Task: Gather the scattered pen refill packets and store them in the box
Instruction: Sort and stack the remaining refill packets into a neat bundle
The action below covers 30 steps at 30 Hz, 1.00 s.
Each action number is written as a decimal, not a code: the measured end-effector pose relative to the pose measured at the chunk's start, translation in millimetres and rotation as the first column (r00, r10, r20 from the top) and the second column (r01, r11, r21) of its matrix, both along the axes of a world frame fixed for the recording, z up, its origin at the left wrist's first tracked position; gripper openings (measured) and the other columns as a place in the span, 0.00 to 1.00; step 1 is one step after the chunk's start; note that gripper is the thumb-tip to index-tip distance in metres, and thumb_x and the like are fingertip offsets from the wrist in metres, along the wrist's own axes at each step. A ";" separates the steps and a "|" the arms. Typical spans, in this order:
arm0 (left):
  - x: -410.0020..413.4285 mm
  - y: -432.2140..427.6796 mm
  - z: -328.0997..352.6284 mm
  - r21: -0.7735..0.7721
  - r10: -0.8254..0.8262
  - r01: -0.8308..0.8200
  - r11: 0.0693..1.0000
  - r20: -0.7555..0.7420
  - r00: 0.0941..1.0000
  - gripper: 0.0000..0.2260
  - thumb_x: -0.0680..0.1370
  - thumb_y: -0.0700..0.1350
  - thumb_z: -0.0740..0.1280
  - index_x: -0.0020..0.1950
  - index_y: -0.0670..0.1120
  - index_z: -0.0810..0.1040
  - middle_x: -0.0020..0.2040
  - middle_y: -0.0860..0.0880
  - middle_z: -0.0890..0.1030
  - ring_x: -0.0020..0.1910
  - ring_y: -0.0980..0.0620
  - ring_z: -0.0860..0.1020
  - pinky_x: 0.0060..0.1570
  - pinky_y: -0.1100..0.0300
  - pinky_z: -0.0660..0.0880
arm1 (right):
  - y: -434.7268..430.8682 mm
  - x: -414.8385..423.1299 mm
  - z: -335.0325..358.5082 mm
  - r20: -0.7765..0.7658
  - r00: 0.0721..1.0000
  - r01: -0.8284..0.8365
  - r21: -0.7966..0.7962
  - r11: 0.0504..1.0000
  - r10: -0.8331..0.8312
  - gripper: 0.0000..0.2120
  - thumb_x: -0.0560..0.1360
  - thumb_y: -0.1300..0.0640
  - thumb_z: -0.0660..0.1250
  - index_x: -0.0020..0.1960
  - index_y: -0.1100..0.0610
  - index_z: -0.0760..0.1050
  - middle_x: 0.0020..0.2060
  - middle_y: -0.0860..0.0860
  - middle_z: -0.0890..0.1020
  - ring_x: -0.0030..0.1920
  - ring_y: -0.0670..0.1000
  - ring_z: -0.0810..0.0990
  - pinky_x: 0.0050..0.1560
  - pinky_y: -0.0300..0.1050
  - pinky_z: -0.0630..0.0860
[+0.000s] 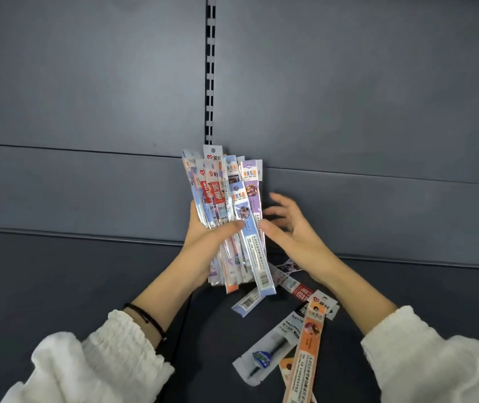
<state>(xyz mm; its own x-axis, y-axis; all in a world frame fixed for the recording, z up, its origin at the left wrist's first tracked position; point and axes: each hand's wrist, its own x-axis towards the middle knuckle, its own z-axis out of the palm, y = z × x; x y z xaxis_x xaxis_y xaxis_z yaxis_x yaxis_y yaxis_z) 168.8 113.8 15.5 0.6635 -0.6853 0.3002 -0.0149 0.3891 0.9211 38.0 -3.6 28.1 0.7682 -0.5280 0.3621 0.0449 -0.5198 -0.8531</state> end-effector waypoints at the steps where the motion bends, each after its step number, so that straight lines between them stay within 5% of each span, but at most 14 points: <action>1: -2.4 0.1 0.6 0.001 -0.023 0.023 1.000 0.025 0.999 0.31 0.70 0.35 0.74 0.69 0.50 0.66 0.59 0.47 0.81 0.57 0.49 0.81 0.58 0.46 0.77 | 2.8 -0.5 2.2 0.019 1.000 -0.023 -0.009 1.000 0.023 0.25 0.76 0.52 0.67 0.71 0.50 0.66 0.60 0.47 0.78 0.58 0.46 0.77 0.57 0.41 0.75; 4: -8.1 1.8 2.0 -0.003 -0.048 0.049 0.999 0.095 0.994 0.31 0.70 0.36 0.75 0.70 0.50 0.67 0.59 0.48 0.81 0.57 0.51 0.81 0.58 0.50 0.78 | 16.4 0.1 0.6 0.090 0.993 -0.067 -0.025 0.997 0.069 0.12 0.79 0.57 0.64 0.61 0.52 0.78 0.53 0.48 0.83 0.54 0.45 0.81 0.54 0.37 0.77; 13: -2.5 21.8 -0.9 0.103 -0.188 0.166 0.981 0.265 0.946 0.25 0.71 0.33 0.73 0.65 0.47 0.73 0.57 0.48 0.83 0.57 0.50 0.81 0.52 0.57 0.79 | 27.2 5.9 -6.8 0.147 0.988 0.051 -0.052 0.997 -0.043 0.11 0.78 0.56 0.65 0.58 0.48 0.79 0.50 0.52 0.78 0.34 0.36 0.76 0.36 0.31 0.74; 19: -8.4 20.2 -4.7 0.119 -0.241 0.216 0.969 0.264 0.934 0.35 0.69 0.27 0.72 0.70 0.47 0.63 0.61 0.46 0.79 0.59 0.53 0.80 0.50 0.62 0.78 | 32.2 4.5 -0.3 0.154 0.988 -0.046 0.070 0.996 0.035 0.11 0.77 0.62 0.66 0.53 0.48 0.79 0.48 0.54 0.84 0.39 0.45 0.83 0.43 0.40 0.80; 23: -6.3 17.0 -4.2 0.104 -0.209 0.187 0.977 0.261 0.942 0.28 0.69 0.28 0.73 0.65 0.45 0.71 0.57 0.40 0.81 0.56 0.47 0.82 0.50 0.59 0.79 | 26.6 1.7 6.5 0.108 0.992 -0.076 0.091 0.993 0.066 0.10 0.77 0.63 0.66 0.56 0.54 0.80 0.44 0.50 0.85 0.39 0.43 0.81 0.44 0.38 0.79; 30: -1.5 7.6 -6.3 0.116 -0.078 0.055 0.992 0.202 0.976 0.27 0.69 0.30 0.73 0.64 0.47 0.73 0.54 0.48 0.83 0.53 0.55 0.82 0.45 0.64 0.78 | 20.5 2.0 11.5 0.070 0.993 -0.108 0.160 0.981 0.098 0.12 0.78 0.59 0.65 0.60 0.55 0.79 0.49 0.51 0.86 0.47 0.49 0.84 0.50 0.40 0.80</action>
